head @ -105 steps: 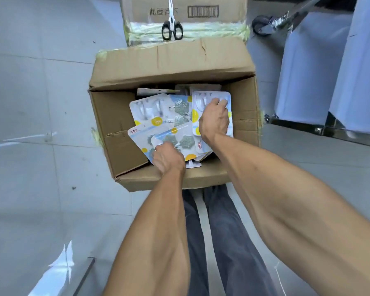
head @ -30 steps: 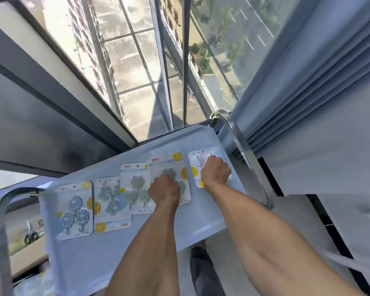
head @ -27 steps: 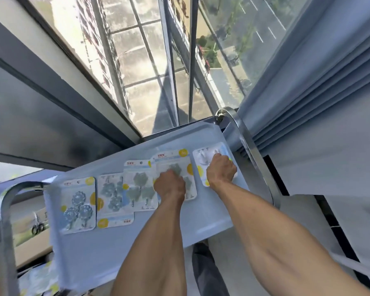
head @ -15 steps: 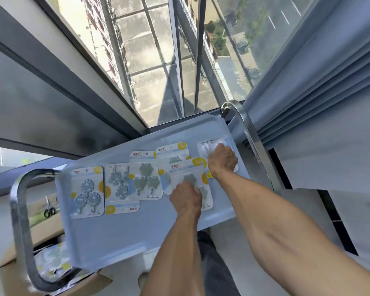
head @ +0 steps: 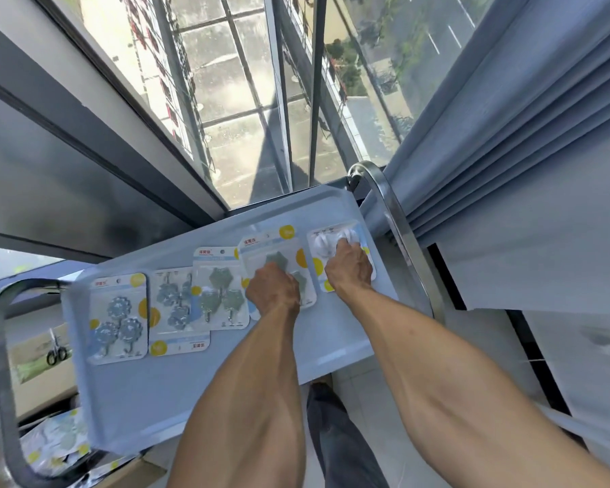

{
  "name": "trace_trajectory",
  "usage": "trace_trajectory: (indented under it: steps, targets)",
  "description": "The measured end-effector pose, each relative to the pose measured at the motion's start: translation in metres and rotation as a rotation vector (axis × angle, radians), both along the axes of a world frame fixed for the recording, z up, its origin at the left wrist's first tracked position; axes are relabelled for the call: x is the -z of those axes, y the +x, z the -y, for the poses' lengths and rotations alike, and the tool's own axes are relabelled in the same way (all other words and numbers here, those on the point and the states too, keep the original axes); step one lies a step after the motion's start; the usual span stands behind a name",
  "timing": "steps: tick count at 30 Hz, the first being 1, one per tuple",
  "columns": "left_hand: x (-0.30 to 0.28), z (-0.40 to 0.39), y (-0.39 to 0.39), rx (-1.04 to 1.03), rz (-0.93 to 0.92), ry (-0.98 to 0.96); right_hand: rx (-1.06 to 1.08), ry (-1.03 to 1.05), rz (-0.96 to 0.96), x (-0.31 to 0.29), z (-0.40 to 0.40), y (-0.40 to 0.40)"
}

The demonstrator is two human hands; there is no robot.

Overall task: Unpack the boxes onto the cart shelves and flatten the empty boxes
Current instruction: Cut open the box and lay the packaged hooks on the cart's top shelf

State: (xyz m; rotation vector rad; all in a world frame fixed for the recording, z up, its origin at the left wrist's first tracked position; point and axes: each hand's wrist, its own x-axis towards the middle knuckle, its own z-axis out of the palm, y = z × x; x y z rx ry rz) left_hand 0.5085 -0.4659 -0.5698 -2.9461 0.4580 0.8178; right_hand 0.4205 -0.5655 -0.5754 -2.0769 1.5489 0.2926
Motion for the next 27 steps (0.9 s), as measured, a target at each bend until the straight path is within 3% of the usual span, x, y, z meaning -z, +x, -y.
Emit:
trace_trajectory:
  steps: [7, 15, 20, 27]
  targets:
    - [0.016, -0.008, 0.012, 0.086, -0.021, 0.023, -0.082, -0.073, -0.024, 0.012, -0.007, 0.005]
    - [-0.009, -0.021, 0.011, 0.089, -0.012, -0.047, -0.111, -0.126, -0.071, -0.005, -0.027, 0.016]
    - [-0.041, -0.080, 0.033, 0.056, 0.024, 0.020, -0.196, -0.088, -0.036, -0.041, -0.065, 0.044]
    - [-0.085, -0.216, 0.061, -0.011, 0.045, 0.042, -0.327, -0.030, -0.073, -0.086, -0.193, 0.073]
